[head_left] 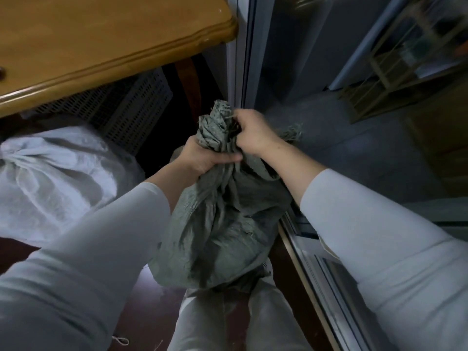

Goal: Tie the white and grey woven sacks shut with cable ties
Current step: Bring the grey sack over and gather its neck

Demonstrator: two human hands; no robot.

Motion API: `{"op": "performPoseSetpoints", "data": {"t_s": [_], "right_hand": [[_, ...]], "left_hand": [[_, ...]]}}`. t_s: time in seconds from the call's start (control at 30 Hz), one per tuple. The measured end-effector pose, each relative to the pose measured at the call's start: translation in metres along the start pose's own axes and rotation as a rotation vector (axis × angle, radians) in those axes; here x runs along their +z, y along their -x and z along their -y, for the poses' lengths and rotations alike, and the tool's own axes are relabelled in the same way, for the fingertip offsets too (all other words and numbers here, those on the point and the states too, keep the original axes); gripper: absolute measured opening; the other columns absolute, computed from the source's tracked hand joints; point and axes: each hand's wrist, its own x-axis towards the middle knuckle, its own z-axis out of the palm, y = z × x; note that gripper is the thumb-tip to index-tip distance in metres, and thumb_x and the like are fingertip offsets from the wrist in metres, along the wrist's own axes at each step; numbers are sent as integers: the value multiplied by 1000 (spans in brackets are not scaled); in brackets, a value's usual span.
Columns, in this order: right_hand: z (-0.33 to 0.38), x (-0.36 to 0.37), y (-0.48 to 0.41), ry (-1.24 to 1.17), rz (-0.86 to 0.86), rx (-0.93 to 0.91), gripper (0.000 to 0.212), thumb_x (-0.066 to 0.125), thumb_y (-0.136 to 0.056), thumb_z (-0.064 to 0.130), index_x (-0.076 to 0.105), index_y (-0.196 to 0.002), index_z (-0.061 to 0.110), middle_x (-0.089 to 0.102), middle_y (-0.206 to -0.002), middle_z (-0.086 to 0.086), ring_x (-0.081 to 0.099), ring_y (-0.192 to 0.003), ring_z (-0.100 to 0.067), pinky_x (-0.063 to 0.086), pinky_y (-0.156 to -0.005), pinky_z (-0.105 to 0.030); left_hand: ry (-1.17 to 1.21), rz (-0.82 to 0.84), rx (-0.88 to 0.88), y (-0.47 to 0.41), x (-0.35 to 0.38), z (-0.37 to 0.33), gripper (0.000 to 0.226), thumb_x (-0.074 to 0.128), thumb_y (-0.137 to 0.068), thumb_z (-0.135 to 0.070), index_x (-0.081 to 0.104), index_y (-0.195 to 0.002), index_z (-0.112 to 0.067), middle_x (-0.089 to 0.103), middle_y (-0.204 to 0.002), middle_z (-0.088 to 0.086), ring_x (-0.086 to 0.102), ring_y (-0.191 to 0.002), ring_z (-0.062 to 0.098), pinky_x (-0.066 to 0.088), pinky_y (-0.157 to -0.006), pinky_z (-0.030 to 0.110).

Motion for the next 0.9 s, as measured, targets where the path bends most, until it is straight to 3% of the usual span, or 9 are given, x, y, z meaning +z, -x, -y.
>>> {"op": "performPoseSetpoints", "data": {"t_s": [0.13,0.2,0.27,0.33,0.43,0.53,0.63,0.77,0.9], "right_hand": [[-4,-18,7,-265,81,116,66,69,-73,14,40,-133,12,54,-130,-10,49,-124,-26,40,-104,-37],[-9,-28,16,117,268,144,117,80,-58,48,9,-148,20,24,-152,-12,19,-142,-28,17,-117,-46],[-16,-23,28,506,357,184,141,76,-47,69,-12,-147,24,2,-158,-11,-3,-146,-28,-6,-115,-57],[-29,-13,35,647,281,226,116,74,-63,57,4,-148,18,22,-153,-15,17,-143,-30,-4,-113,-60],[-43,-25,37,560,-6,230,34,52,-86,13,55,-120,18,60,-121,-11,54,-117,-30,28,-109,-46],[-40,-40,31,261,-108,241,40,45,-82,-1,64,-113,19,64,-118,-9,57,-111,-30,47,-93,-38],[-28,-38,22,28,-116,229,38,44,-80,-4,68,-105,12,66,-114,-13,58,-111,-29,48,-95,-40],[-22,-18,13,-71,-56,203,34,47,-78,-6,71,-98,8,70,-102,-12,63,-100,-24,52,-89,-33],[-17,-6,4,-127,-39,172,34,46,-75,-5,72,-92,9,72,-95,-12,66,-93,-27,54,-86,-44]], "left_hand": [[88,-157,-11,-2,11,1,51,80,-67,-1,62,-115,-3,66,-102,6,64,-90,19,54,-76,31],[104,-170,-39,-2,12,1,40,78,-70,0,63,-107,-5,65,-93,2,64,-78,14,54,-64,27],[151,-179,-63,-3,12,1,34,78,-68,1,65,-98,-9,67,-88,1,64,-72,11,55,-65,29],[192,-184,-90,-4,12,2,31,79,-67,2,66,-92,-10,68,-86,2,66,-75,16,56,-75,36],[187,-199,-135,-5,7,4,35,80,-66,1,65,-97,-8,68,-91,5,67,-85,25,55,-80,40],[169,-212,-125,-7,8,5,42,79,-66,2,64,-105,-5,67,-101,10,66,-94,28,54,-84,43],[200,-195,-124,-9,10,5,40,78,-66,6,65,-102,-7,67,-95,6,65,-93,28,54,-81,40],[155,-111,-105,-12,6,9,46,81,-60,5,67,-104,-5,70,-103,10,67,-94,28,55,-84,47],[111,-37,-77,-13,14,17,56,85,-54,3,67,-106,-3,70,-106,12,67,-98,25,54,-87,48]]}}
